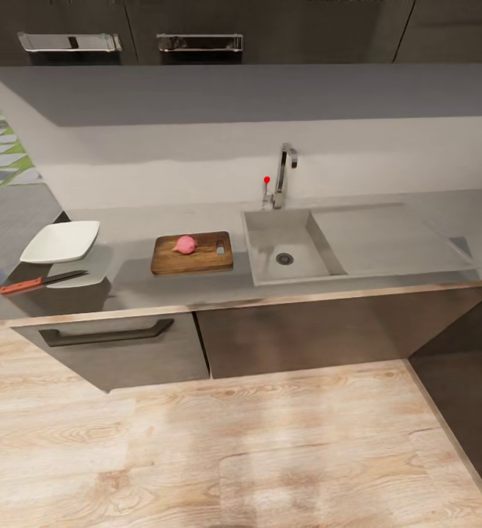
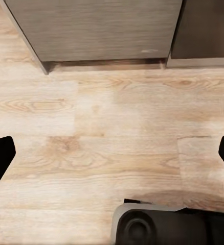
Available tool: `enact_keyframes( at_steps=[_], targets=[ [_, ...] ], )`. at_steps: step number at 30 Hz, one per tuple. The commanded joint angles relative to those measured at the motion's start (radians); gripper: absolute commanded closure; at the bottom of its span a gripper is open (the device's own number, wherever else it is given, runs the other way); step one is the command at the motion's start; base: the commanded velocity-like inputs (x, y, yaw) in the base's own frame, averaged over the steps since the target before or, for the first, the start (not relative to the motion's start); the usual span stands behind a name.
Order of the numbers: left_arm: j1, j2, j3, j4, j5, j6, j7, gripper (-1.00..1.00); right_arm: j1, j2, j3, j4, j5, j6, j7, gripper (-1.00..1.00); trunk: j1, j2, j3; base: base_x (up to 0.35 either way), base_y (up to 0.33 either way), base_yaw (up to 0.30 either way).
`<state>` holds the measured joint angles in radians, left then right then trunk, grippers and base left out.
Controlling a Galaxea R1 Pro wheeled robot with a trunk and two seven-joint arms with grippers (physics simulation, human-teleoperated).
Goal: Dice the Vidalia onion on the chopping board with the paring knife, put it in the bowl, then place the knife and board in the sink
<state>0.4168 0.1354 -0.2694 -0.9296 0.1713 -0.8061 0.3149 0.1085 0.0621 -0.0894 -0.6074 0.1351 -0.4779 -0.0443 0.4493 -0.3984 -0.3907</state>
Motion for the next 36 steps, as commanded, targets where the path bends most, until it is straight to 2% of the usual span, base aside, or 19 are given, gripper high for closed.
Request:
enact_keyframes(
  at_steps=[1, 15, 36],
  targets=[
    [0.000, 0.001, -0.005, 0.004, 0.007, -0.002, 0.004, -1.00, 0.000, 0.001, -0.004, 0.000, 0.011, -0.001, -0.004, -1.00, 0.001, -0.002, 0.000, 0.000, 0.000, 0.000],
    [-0.004, 0.000, -0.005, 0.081, 0.010, -0.001, 0.000, -1.00, 0.000, 0.002, -0.004, 0.004, 0.011, 0.000, -0.003, -1.00, 0.001, -0.002, 0.023, 0.000, 0.000, 0.000],
    [-0.004, 0.000, -0.005, 0.119, 0.010, -0.004, 0.000, -1.00, 0.000, 0.003, -0.004, 0.005, 0.011, 0.001, -0.003, -1.00, 0.001, -0.002, 0.057, 0.000, 0.000, 0.000]
  ],
)
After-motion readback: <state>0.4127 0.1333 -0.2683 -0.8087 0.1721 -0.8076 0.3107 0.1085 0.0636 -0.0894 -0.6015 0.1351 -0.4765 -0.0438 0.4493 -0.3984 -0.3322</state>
